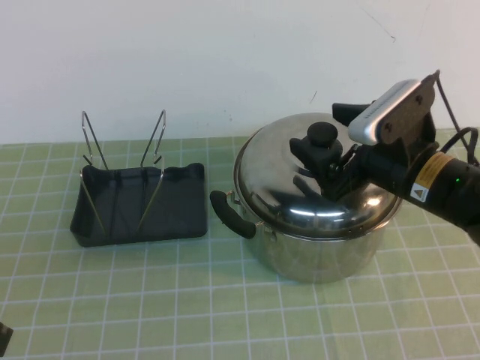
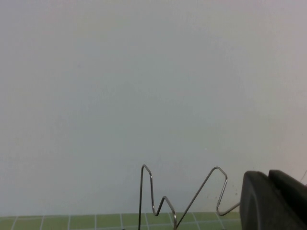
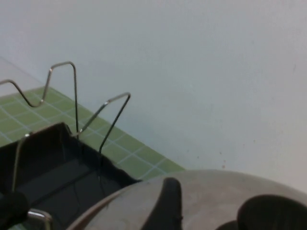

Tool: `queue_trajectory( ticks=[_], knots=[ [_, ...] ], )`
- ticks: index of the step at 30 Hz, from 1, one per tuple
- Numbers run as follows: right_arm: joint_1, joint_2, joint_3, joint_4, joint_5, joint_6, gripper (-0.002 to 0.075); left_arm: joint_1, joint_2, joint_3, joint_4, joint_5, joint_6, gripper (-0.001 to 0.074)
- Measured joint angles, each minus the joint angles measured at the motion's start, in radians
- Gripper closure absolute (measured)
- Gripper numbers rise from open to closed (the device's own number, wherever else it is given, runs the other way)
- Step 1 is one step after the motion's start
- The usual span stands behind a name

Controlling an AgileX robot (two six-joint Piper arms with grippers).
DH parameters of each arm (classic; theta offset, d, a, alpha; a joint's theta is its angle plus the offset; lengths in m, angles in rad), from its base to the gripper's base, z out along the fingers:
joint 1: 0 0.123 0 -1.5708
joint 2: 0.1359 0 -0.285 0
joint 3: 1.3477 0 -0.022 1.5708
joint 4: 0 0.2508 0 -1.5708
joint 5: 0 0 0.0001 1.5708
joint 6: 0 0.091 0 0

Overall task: Put pot lid on rack
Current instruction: Open the pot, then hand over the pot lid

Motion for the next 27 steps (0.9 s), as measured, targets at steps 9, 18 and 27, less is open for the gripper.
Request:
queue_trajectory(
  ticks=[9,18,27],
  knots=[
    [0.000,0.052,-0.007,0.065,0.005,0.001,0.0335,0.000,0.000,0.000,0.013,0.000,-0.002,0.0737],
    [0.000,0.056,-0.007,0.037,-0.049,0.008,0.0372,0.000,0.000,0.000,0.016,-0.030,-0.238,0.0737],
    [0.002,-0.136,-0.007,0.005,-0.095,-0.038,0.0372,0.000,0.000,0.000,0.288,-0.292,-1.083,0.0593]
  ],
)
